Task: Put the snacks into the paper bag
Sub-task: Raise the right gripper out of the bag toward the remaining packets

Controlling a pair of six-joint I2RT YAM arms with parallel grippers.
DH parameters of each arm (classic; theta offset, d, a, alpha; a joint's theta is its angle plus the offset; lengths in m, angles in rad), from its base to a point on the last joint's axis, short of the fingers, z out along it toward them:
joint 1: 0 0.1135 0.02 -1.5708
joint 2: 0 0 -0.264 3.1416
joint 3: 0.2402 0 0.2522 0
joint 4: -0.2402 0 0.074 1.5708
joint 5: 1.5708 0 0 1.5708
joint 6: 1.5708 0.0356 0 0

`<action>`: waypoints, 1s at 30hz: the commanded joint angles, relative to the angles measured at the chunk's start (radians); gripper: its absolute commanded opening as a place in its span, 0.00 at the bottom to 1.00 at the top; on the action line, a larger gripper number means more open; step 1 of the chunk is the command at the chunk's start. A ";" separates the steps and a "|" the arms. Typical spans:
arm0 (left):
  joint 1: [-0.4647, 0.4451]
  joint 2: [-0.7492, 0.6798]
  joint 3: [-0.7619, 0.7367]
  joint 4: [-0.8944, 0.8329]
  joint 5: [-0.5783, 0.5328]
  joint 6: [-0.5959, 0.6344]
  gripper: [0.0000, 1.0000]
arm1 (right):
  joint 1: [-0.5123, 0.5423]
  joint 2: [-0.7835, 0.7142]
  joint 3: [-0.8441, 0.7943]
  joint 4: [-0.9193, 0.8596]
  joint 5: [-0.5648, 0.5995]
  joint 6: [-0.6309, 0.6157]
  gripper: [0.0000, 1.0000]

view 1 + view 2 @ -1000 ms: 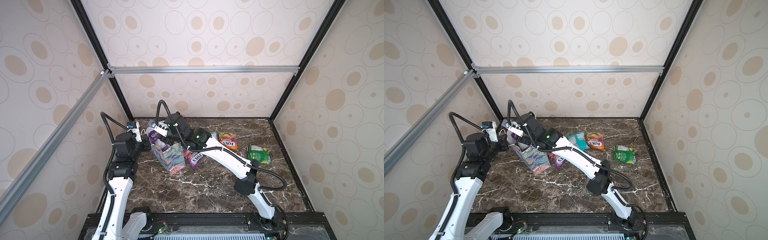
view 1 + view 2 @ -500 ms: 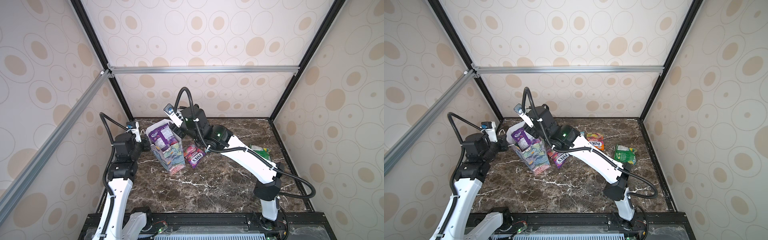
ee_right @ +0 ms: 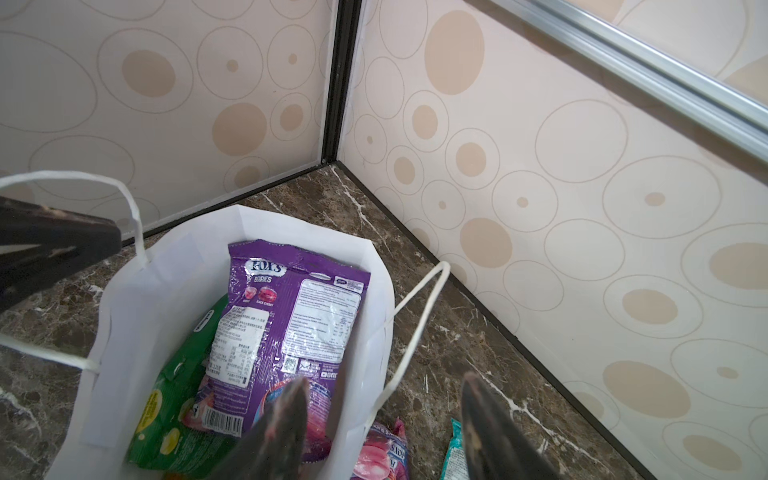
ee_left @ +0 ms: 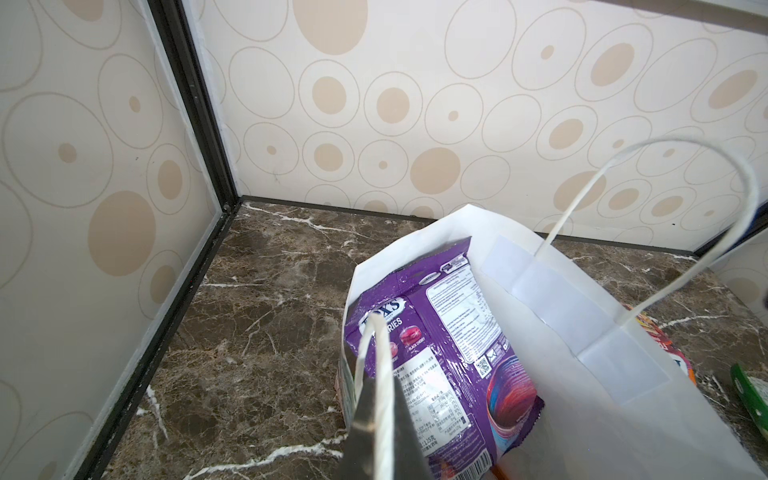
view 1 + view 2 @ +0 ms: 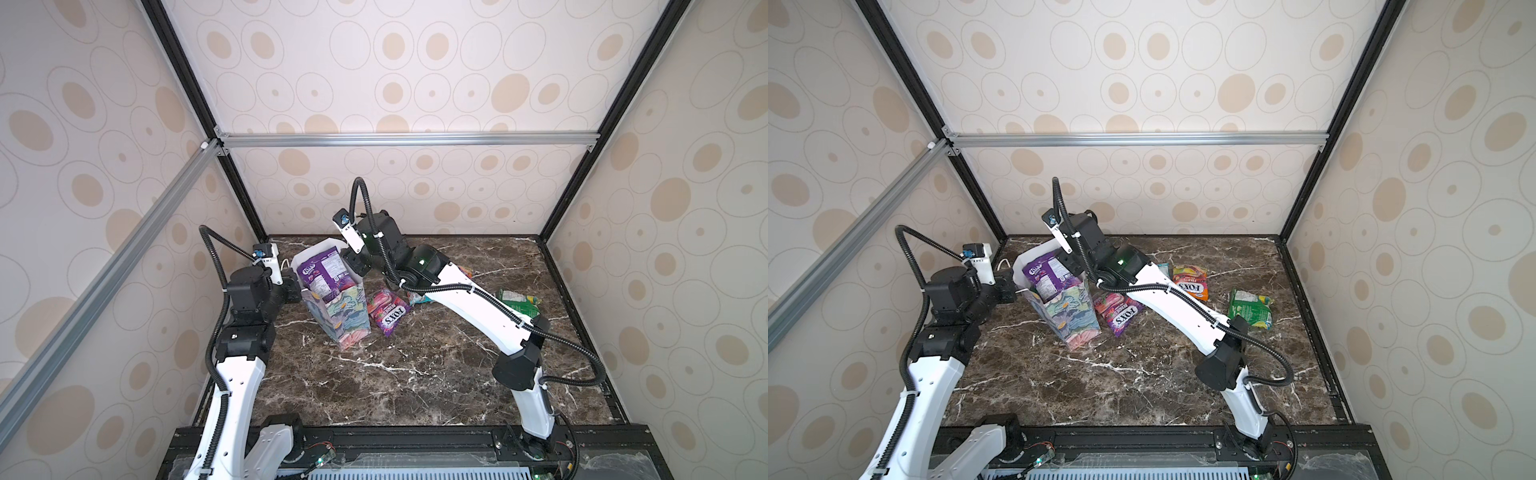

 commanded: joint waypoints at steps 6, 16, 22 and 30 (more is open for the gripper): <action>0.002 -0.008 -0.001 -0.002 0.009 0.020 0.00 | -0.046 0.060 0.056 0.001 -0.091 0.056 0.35; 0.002 -0.010 -0.006 0.025 0.107 0.012 0.00 | -0.046 -0.021 -0.032 0.059 -0.156 0.085 0.00; 0.002 -0.020 -0.005 0.023 0.084 0.020 0.00 | -0.025 -0.176 -0.232 0.133 -0.160 0.109 0.00; 0.004 -0.038 -0.005 0.025 0.058 0.027 0.00 | -0.016 -0.299 -0.394 0.193 -0.145 0.140 0.00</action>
